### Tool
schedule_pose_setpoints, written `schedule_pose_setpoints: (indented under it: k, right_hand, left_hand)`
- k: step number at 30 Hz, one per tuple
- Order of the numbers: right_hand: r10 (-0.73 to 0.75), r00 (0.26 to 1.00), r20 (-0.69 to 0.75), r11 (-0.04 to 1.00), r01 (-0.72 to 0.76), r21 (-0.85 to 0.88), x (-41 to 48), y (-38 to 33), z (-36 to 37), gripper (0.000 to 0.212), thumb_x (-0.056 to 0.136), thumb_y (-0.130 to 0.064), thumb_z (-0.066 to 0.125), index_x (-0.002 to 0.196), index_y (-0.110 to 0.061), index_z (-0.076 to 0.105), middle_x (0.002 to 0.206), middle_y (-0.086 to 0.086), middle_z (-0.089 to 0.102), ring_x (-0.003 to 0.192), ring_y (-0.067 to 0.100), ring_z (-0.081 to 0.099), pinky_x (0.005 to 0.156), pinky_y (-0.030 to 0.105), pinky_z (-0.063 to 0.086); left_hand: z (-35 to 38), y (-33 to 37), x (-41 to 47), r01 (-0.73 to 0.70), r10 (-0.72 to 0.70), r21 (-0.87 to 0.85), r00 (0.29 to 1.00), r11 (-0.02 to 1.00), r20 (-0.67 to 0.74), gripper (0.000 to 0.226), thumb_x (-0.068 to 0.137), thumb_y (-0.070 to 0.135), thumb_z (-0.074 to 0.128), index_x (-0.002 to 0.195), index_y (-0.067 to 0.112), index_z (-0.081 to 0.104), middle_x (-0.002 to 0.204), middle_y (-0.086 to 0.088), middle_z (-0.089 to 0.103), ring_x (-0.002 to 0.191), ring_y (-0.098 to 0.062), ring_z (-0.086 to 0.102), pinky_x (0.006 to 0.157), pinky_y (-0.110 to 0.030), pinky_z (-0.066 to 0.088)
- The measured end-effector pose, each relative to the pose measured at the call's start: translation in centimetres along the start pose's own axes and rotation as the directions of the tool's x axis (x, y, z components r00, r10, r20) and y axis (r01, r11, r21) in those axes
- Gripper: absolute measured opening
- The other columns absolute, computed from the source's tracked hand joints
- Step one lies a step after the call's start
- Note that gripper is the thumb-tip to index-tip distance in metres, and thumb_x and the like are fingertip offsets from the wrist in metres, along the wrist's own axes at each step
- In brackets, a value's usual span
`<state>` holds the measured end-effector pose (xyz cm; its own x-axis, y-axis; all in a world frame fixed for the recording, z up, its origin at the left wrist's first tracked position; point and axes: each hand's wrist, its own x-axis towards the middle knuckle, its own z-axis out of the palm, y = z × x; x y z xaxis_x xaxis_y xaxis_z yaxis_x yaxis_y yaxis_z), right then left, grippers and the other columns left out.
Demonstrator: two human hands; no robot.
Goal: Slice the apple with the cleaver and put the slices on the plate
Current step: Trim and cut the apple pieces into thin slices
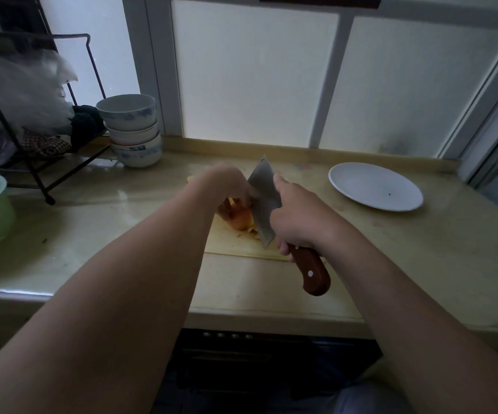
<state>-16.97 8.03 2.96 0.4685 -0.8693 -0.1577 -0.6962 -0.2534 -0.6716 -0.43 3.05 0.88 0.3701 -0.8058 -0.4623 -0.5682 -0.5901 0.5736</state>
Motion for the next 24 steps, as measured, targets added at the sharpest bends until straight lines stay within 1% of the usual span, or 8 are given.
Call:
schedule_pose_setpoints:
  k: [5, 8, 13, 14, 16, 18, 21, 24]
  right_hand:
    - [-0.007, 1.0, 0.016, 0.998, 0.008, -0.061, 0.6, -0.4, 0.8, 0.087, 0.094, 0.004, 0.041, 0.166, -0.033, 0.008, 0.098, 0.014, 0.069, 0.057, 0.019, 0.07, 0.057, 0.038, 0.064]
    - [-0.008, 1.0, 0.021, 0.996, 0.01, -0.09, 1.2, -0.4, 1.4, 0.091, 0.094, 0.005, 0.041, 0.167, -0.034, 0.002, 0.094, 0.012, 0.068, 0.051, 0.014, 0.066, 0.05, 0.03, 0.058]
    - [-0.004, 1.0, 0.023, 0.99, 0.007, -0.139, 1.9, -0.4, 1.4, 0.09, 0.094, 0.005, 0.044, 0.167, -0.032, 0.006, 0.09, 0.009, 0.067, 0.046, 0.011, 0.064, 0.042, 0.024, 0.051]
    - [-0.006, 1.0, 0.021, 0.986, 0.009, -0.164, 2.2, -0.4, 1.7, 0.09, 0.094, 0.005, 0.047, 0.167, -0.03, 0.008, 0.091, 0.009, 0.068, 0.049, 0.012, 0.066, 0.042, 0.025, 0.052]
    - [-0.022, 1.0, 0.014, 0.976, 0.024, -0.218, 3.1, -0.2, 2.7, 0.09, 0.092, 0.005, 0.055, 0.166, -0.026, 0.013, 0.098, 0.01, 0.067, 0.064, 0.021, 0.072, 0.052, 0.035, 0.061]
    - [-0.03, 1.0, 0.003, 0.975, 0.03, -0.22, 3.9, -0.1, 3.5, 0.082, 0.094, 0.003, 0.057, 0.163, -0.023, 0.02, 0.1, 0.01, 0.066, 0.072, 0.026, 0.073, 0.059, 0.04, 0.063]
    - [-0.023, 1.0, 0.017, 0.974, 0.026, -0.225, 4.6, -0.1, 3.4, 0.084, 0.092, 0.004, 0.058, 0.162, -0.022, 0.019, 0.096, 0.011, 0.069, 0.074, 0.027, 0.074, 0.059, 0.04, 0.062]
    - [-0.014, 0.999, 0.029, 0.975, 0.02, -0.221, 4.7, 0.2, 3.2, 0.093, 0.09, 0.004, 0.059, 0.165, -0.026, 0.013, 0.096, 0.011, 0.071, 0.071, 0.024, 0.073, 0.052, 0.033, 0.057]
  left_hand:
    - [-0.1, -0.1, 0.1, -0.013, 0.013, -0.019, 1.0, 1.0, -0.005, 0.028, 0.091, 0.005, 0.069, 0.117, -0.001, 0.061, 0.112, -0.023, 0.065, 0.098, -0.035, 0.069, 0.093, -0.044, 0.058]
    - [0.0, -0.1, 0.2, -0.02, 0.019, -0.015, 1.0, 1.0, -0.003, 0.03, 0.091, 0.004, 0.067, 0.12, -0.002, 0.061, 0.114, -0.023, 0.064, 0.1, -0.035, 0.068, 0.094, -0.044, 0.057]
    - [-0.2, -0.2, 0.3, -0.023, 0.023, -0.014, 1.0, 1.0, 0.0, 0.029, 0.091, 0.005, 0.069, 0.118, -0.003, 0.062, 0.111, -0.023, 0.065, 0.098, -0.035, 0.069, 0.093, -0.044, 0.058]
    - [-0.1, -0.2, 0.3, -0.025, 0.025, -0.009, 1.0, 1.0, -0.001, 0.027, 0.091, 0.005, 0.069, 0.116, -0.003, 0.063, 0.11, -0.023, 0.066, 0.098, -0.035, 0.069, 0.093, -0.044, 0.058]
    - [0.0, -0.2, 0.2, -0.033, 0.033, 0.001, 0.999, 0.999, -0.009, 0.02, 0.092, 0.006, 0.068, 0.109, -0.002, 0.065, 0.109, -0.022, 0.068, 0.097, -0.033, 0.071, 0.092, -0.044, 0.059]
    - [-0.1, -0.2, 0.1, -0.035, 0.035, 0.002, 0.999, 0.999, -0.011, 0.017, 0.092, 0.007, 0.067, 0.107, -0.002, 0.066, 0.109, -0.021, 0.069, 0.097, -0.032, 0.071, 0.093, -0.043, 0.058]
    - [-0.1, -0.4, 0.1, -0.032, 0.032, -0.006, 0.999, 0.999, 0.001, 0.022, 0.094, 0.007, 0.065, 0.114, -0.003, 0.065, 0.114, -0.022, 0.067, 0.103, -0.032, 0.07, 0.095, -0.042, 0.057]
    - [-0.2, -0.4, 0.0, -0.025, 0.025, -0.012, 1.0, 1.0, 0.004, 0.025, 0.093, 0.007, 0.067, 0.116, -0.002, 0.064, 0.113, -0.022, 0.067, 0.101, -0.033, 0.07, 0.093, -0.042, 0.058]
